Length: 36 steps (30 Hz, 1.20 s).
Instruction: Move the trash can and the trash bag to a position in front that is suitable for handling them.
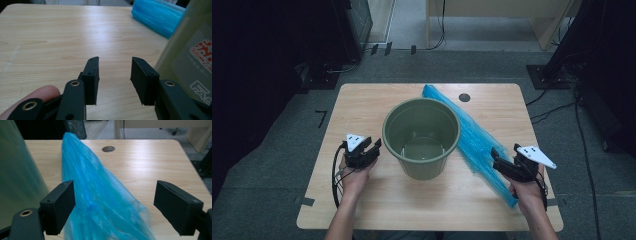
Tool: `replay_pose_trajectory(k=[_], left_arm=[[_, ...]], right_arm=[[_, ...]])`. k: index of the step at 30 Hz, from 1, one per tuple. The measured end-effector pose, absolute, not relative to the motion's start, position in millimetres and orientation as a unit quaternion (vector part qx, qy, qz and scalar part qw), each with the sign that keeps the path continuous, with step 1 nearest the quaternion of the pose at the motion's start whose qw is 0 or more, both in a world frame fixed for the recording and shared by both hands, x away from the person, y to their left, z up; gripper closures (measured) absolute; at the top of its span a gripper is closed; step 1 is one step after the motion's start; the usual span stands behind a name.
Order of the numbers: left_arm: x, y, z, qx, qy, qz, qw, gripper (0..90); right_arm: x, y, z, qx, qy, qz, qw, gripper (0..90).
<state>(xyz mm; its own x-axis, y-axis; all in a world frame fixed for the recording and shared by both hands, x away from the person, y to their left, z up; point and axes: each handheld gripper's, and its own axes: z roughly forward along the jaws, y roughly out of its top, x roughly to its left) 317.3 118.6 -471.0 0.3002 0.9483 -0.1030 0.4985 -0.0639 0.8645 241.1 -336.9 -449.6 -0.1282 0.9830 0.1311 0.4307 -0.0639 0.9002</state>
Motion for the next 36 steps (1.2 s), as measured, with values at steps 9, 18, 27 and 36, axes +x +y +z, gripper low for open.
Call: replay_pose_trajectory(k=[9, 18, 27, 36], left_arm=[[315, 100, -469, 0.686, 0.515, 0.267, 0.439, 66.4], [312, 85, -468, 0.695, 0.495, 0.268, 0.447, 80.9], [303, 78, -465, 0.706, 0.477, 0.251, 0.459, 90.0], [285, 79, -465, 0.712, 0.469, 0.246, 0.462, 90.0]], right_arm=[[266, -268, -451, 0.549, 0.635, 0.449, 0.306, 24.7], [291, -241, -454, 0.570, 0.618, 0.449, 0.304, 54.9], [287, -227, -453, 0.539, 0.637, 0.482, 0.267, 77.3], [271, -233, -451, 0.527, 0.651, 0.483, 0.256, 78.1]])
